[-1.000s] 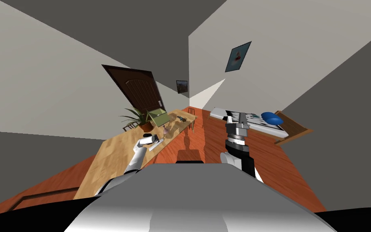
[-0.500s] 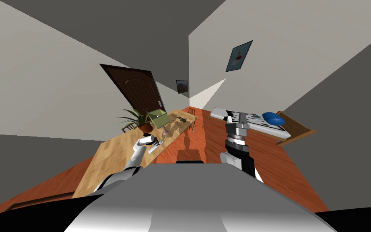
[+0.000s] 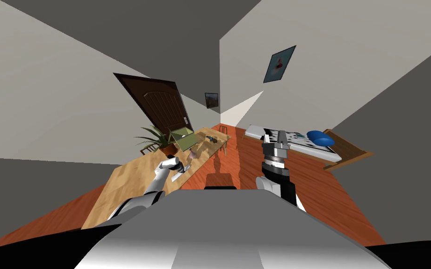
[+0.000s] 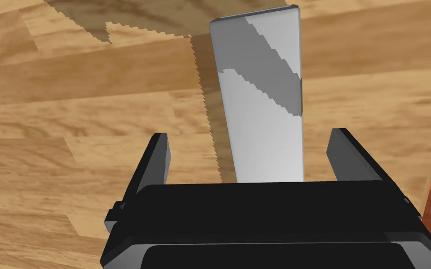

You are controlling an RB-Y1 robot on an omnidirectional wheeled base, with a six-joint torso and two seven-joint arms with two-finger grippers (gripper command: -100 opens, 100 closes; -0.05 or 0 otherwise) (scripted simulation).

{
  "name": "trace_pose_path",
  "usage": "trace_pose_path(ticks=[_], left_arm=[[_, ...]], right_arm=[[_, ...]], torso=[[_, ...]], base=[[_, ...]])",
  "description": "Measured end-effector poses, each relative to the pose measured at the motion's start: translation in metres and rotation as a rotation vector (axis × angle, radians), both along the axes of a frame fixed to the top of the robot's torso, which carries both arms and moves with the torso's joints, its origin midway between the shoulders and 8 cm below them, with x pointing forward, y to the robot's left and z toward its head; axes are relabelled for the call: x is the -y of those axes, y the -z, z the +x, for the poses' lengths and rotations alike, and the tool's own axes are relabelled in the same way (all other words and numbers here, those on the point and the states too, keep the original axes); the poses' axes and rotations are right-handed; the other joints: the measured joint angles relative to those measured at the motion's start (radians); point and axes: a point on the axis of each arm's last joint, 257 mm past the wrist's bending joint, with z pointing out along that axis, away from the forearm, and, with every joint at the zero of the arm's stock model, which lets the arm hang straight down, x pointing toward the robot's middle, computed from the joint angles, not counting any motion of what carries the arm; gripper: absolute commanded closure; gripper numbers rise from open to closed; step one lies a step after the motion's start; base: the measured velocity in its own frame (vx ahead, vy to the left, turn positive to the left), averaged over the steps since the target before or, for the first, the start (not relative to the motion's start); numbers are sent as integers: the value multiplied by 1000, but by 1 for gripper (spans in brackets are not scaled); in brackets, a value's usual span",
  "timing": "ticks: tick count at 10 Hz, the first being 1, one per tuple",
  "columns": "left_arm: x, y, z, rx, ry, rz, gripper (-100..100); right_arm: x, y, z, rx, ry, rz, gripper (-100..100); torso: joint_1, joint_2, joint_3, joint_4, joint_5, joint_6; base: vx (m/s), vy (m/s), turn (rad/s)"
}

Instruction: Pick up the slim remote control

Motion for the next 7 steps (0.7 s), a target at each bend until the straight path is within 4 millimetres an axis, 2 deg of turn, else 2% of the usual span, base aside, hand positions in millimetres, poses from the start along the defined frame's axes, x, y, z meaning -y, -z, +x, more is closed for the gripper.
trace_pose_path(ticks=[6, 7], left_arm=[[6, 16, -47, -186, -7, -72, -100], [7, 16, -48, -190, -7, -73, 0]], right_arm=[[0, 0, 0, 0, 0, 0, 0], [0, 0, 0, 0, 0, 0, 0]], torso=[[1, 0, 0, 0, 0, 0], [-1, 1, 1, 0, 0, 0]], base=[[45, 27, 5], [0, 0, 0]])
